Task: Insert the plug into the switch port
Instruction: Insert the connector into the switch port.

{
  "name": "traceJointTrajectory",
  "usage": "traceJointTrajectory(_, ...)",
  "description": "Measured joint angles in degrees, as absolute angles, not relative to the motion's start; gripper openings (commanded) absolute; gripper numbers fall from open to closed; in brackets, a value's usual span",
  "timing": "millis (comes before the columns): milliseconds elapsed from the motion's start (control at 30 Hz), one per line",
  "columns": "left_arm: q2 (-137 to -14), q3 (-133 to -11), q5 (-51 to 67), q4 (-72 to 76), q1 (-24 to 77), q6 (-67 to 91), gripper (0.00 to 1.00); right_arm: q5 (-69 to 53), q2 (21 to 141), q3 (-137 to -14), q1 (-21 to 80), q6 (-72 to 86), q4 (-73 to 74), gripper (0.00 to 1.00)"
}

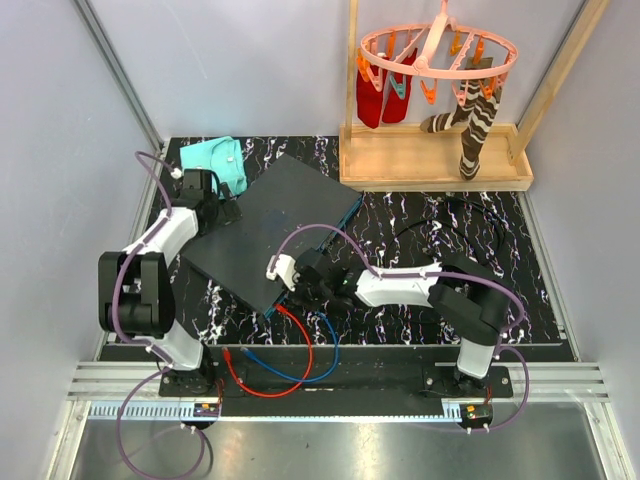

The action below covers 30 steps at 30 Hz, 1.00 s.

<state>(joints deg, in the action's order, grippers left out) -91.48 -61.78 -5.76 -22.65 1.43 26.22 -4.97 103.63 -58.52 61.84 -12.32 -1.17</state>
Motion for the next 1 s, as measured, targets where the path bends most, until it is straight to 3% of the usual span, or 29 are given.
traceJointTrajectory(1000,-95.5,-63.4,-4.6,-23.1,1.0,25.3,0.99,-5.5,108.4,-65.7,62.6,-12.4,6.0,0.00)
